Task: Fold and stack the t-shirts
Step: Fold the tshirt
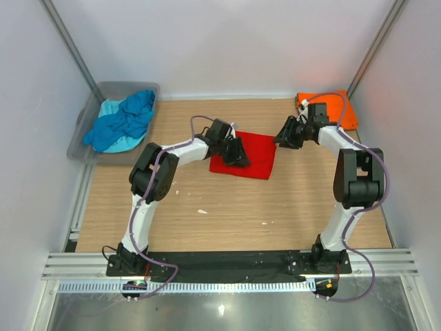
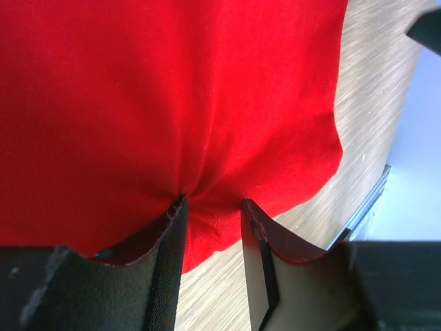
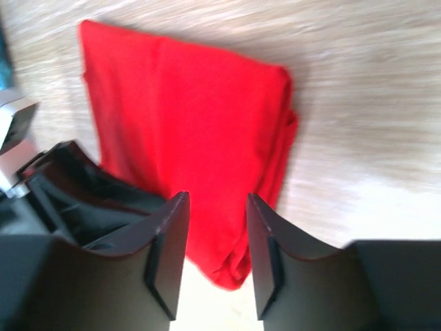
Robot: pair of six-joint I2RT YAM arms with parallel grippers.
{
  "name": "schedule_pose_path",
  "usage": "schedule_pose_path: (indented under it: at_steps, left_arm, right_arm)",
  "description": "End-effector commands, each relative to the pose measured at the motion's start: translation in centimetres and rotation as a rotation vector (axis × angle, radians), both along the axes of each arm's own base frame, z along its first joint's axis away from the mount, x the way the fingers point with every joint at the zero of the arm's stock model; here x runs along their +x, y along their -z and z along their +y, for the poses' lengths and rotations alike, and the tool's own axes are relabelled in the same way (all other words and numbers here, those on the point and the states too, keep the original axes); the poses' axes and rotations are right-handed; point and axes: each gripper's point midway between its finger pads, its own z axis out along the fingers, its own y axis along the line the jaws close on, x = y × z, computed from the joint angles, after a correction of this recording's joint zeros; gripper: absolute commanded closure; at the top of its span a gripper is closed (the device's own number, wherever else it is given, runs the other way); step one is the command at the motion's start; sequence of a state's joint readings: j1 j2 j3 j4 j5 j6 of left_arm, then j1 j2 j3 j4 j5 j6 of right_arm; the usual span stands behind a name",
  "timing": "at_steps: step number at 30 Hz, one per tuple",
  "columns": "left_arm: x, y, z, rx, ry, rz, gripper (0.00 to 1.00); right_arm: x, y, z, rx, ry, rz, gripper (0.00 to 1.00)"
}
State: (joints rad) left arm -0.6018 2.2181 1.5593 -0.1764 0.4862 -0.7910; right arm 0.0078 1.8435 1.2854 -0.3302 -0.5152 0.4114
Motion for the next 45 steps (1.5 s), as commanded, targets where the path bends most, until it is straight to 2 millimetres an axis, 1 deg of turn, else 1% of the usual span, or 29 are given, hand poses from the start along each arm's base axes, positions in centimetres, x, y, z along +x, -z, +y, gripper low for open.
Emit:
schedule_pose_path:
  at_steps: [1,2,4,5,6,7,8,9,10,11,13,14,15,17,21,22,24,25,30,31,34,38,42,43,45]
  left_arm:
    - [0.3,-0.6,0.9,0.042,-0.011,-0.023,0.61]
    - [0.7,-2.6,0.7,0.024,-0.01,-0.06,0.61]
    - [0.8,-4.2,0.9,0.02,-0.011,-0.081,0.6]
    - [1.0,-5.9,0.9,0.006,-0.012,-0.106,0.59]
    - [0.9,-7.0,0.8,-0.008,-0.002,-0.116,0.59]
    - [0.9,-7.7,0.8,-0.017,0.001,-0.126,0.58]
    - [0.7,-8.3,0.5,-0.029,0.007,-0.128,0.58]
    - [0.3,-9.1,0.0,-0.059,0.021,-0.123,0.58]
    - [-0.1,-9.4,-0.4,-0.075,0.034,-0.12,0.58]
    - [-0.7,-9.3,-1.1,-0.087,0.054,-0.117,0.59]
    - [-1.6,-8.9,-2.1,-0.105,0.071,-0.116,0.59]
    - [-2.2,-8.6,-2.8,-0.105,0.084,-0.119,0.59]
    - [-2.2,-8.1,-3.2,-0.109,0.086,-0.125,0.6]
    - [-2.9,-7.6,-4.1,-0.122,0.1,-0.122,0.62]
    - [-3.0,-6.8,-5.8,-0.124,0.117,-0.148,0.63]
    - [-3.0,-6.0,-6.1,-0.114,0.12,-0.145,0.64]
    - [-3.7,-5.4,-6.8,-0.106,0.133,-0.143,0.64]
    - [-4.3,-4.6,-7.2,-0.094,0.147,-0.139,0.64]
    - [-5.4,-0.9,-6.0,-0.013,0.14,-0.104,0.65]
    - [-5.5,-0.4,-5.8,-0.004,0.139,-0.098,0.65]
    - [-5.9,0.0,-5.3,0.012,0.134,-0.09,0.66]
    - [-5.9,-0.9,-5.2,0.007,0.133,-0.102,0.66]
    - [-6.2,-3.0,-5.4,-0.019,0.139,-0.117,0.66]
    - [-6.2,-4.6,-5.4,-0.036,0.139,-0.136,0.66]
    - [-6.3,-5.8,-5.2,-0.041,0.139,-0.15,0.65]
  right_arm:
    - [1.8,-0.2,-0.5,-0.064,-0.031,-0.032,0.53]
    - [1.9,0.2,-0.6,-0.076,-0.041,-0.027,0.5]
    - [2.1,1.2,-0.7,-0.085,-0.05,-0.006,0.45]
    - [2.3,1.3,-0.7,-0.091,-0.057,-0.008,0.4]
    - [2.5,1.4,-0.7,-0.094,-0.063,-0.014,0.38]
    - [2.7,1.9,-0.7,-0.098,-0.065,-0.008,0.37]
    - [2.8,2.0,-0.8,-0.103,-0.07,-0.01,0.36]
    - [3.0,2.3,-1.0,-0.121,-0.082,-0.016,0.32]
    - [3.4,2.2,-1.2,-0.135,-0.081,-0.018,0.31]
    - [3.5,2.7,-1.2,-0.137,-0.088,-0.009,0.3]
    - [3.9,2.6,-1.1,-0.131,-0.099,-0.011,0.3]
    - [3.9,3.1,-0.9,-0.122,-0.107,0.004,0.3]
    - [3.9,3.3,-0.8,-0.118,-0.112,0.007,0.3]
    - [3.7,3.7,-0.6,-0.11,-0.116,0.018,0.3]
    - [3.8,4.7,-0.4,-0.096,-0.122,0.022,0.3]
    - [3.8,4.8,-0.4,-0.093,-0.121,0.025,0.3]
    - [3.8,5.4,-0.2,-0.08,-0.128,0.031,0.3]
    - [3.8,5.5,-0.2,-0.078,-0.128,0.029,0.3]
    - [3.5,6.4,-0.2,-0.078,-0.135,0.036,0.32]
    - [3.4,6.5,-0.2,-0.082,-0.136,0.041,0.32]
    - [2.8,7.2,-0.3,-0.084,-0.135,0.056,0.33]
    - [2.5,7.1,0.0,-0.065,-0.134,0.057,0.32]
    - [2.4,6.9,0.2,-0.046,-0.13,0.052,0.32]
    - [2.4,7.0,0.3,-0.043,-0.13,0.056,0.32]
    - [2.3,7.3,0.4,-0.041,-0.133,0.064,0.32]
